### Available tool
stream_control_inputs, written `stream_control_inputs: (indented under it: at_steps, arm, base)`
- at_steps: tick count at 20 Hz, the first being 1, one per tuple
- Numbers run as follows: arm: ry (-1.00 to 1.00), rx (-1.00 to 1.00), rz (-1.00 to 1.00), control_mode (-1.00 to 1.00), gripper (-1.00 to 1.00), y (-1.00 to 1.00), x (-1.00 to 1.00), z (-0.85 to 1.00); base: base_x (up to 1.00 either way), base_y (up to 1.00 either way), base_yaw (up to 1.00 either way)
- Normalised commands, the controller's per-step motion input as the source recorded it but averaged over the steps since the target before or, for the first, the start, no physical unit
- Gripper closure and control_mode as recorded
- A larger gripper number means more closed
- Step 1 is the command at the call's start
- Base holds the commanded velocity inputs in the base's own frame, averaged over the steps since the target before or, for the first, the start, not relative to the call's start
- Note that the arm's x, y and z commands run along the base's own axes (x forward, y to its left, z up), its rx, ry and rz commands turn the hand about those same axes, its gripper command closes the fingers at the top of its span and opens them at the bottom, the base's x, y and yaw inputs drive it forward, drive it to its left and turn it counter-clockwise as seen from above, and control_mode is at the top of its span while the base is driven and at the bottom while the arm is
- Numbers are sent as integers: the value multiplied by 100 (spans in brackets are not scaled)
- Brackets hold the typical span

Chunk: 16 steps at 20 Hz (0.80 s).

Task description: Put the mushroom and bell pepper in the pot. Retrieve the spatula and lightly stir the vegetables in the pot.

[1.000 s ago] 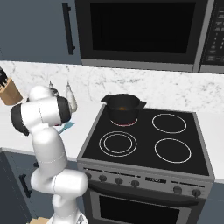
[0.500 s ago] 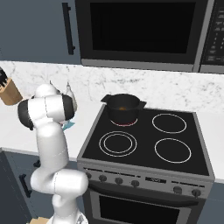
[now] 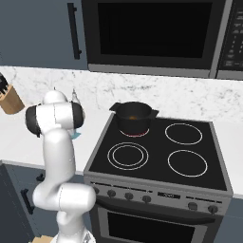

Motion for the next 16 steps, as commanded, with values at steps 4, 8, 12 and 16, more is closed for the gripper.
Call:
stream_control_inputs:
  at_steps: [4,8,12,16]
  arm:
    - [3,0,-1,-100,-100,4,16,-15]
    - [5,0,-1,-100,100,8,8,-9]
    - [0,0,0,-100,100,0,0,0]
    - [-5,0,0,-100,100,0,-4,15]
  base:
    - [0,0,0]
    - [0,0,0]
    - [0,0,0]
    - [0,0,0]
